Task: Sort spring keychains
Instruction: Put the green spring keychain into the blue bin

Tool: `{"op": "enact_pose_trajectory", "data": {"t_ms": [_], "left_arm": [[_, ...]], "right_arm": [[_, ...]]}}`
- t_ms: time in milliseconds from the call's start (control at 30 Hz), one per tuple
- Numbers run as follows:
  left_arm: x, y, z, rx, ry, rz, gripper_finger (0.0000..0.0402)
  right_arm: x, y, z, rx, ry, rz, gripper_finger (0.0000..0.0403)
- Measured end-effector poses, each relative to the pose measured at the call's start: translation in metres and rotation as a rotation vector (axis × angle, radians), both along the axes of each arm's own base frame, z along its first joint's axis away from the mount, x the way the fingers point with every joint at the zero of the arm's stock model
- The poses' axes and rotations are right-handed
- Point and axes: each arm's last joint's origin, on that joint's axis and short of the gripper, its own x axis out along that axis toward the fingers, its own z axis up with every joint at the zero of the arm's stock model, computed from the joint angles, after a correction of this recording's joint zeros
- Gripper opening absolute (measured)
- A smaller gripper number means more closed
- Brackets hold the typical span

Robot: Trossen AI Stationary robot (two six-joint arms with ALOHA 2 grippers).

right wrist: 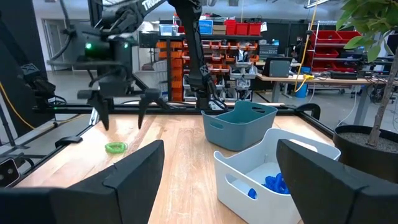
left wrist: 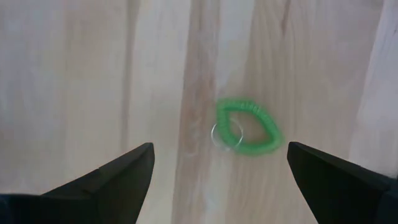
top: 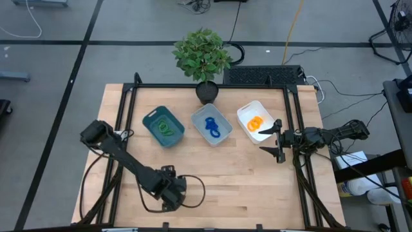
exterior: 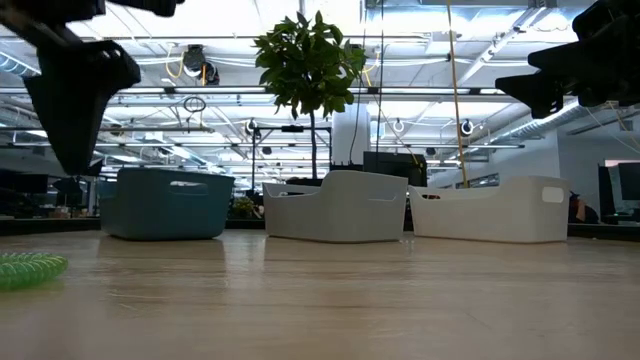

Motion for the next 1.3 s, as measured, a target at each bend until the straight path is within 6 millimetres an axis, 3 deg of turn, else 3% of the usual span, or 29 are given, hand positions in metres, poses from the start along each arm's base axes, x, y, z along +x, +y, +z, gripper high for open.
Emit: {"op": "enact_pose_trajectory", "data": {"t_ms": [467,800,1000,1300], "left_arm": [[0.006,-0.011,-0.038,0.152,0.01,-0.055,0.0376],[0.011,-0.018,-0.054,0.116,0.03,-0.113,0.0367],[0.014,-0.019,-0.054,0.068,0.027,-0.111,0.0281],[0.022,-0.015,-0.055,0.014,0.027,-0.206,0.0073]], "right_arm": [[0.0,0.0,0.0,0.0,0.0,0.0,0.0297],[0.0,0.0,0.0,0.0,-0.001,0.0,0.0297],[0.0,0.0,0.0,0.0,0.0,0.0,0.0297],[0.0,0.0,0.0,0.0,-0.001,0.0,0.0297]]}}
